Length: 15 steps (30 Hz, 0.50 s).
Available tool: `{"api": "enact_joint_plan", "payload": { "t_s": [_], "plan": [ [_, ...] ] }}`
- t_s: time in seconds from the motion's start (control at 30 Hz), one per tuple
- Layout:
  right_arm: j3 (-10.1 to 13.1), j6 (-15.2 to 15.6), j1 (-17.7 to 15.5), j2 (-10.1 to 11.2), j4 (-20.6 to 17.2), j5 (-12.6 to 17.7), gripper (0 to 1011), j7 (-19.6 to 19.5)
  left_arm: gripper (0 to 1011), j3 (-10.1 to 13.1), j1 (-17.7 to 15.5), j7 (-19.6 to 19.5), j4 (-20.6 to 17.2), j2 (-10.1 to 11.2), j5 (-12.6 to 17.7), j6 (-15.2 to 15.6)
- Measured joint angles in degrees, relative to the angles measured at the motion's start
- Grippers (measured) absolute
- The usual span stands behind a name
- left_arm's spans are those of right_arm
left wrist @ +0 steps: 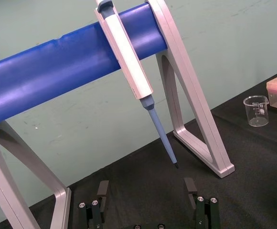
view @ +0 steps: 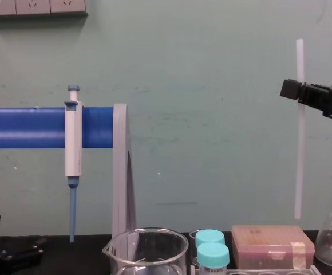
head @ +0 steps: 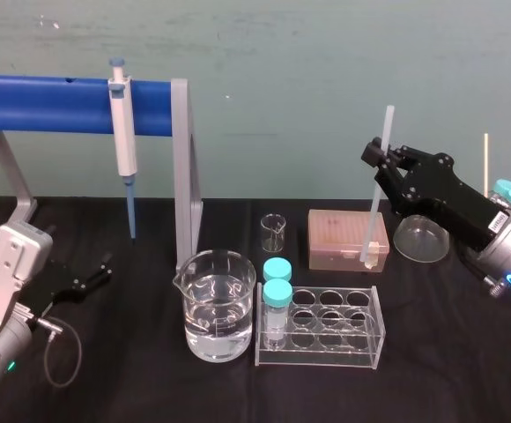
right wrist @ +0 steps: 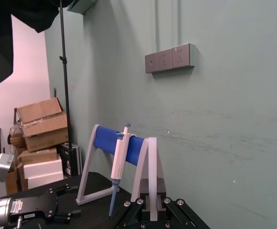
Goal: Pick up the stirring rod with one hand, then place it down.
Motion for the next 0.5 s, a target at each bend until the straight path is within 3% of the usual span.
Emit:
{"api": "enact_joint_plan", "payload": {
  "t_s": [0.5],
  "plan": [
    [-0.37,0.06,0.43,-0.09,0.47,-0.03,72,0.19,1000,0.0,0.0,0.0,0.0,0.0,0.0,0.0]
  ]
}}
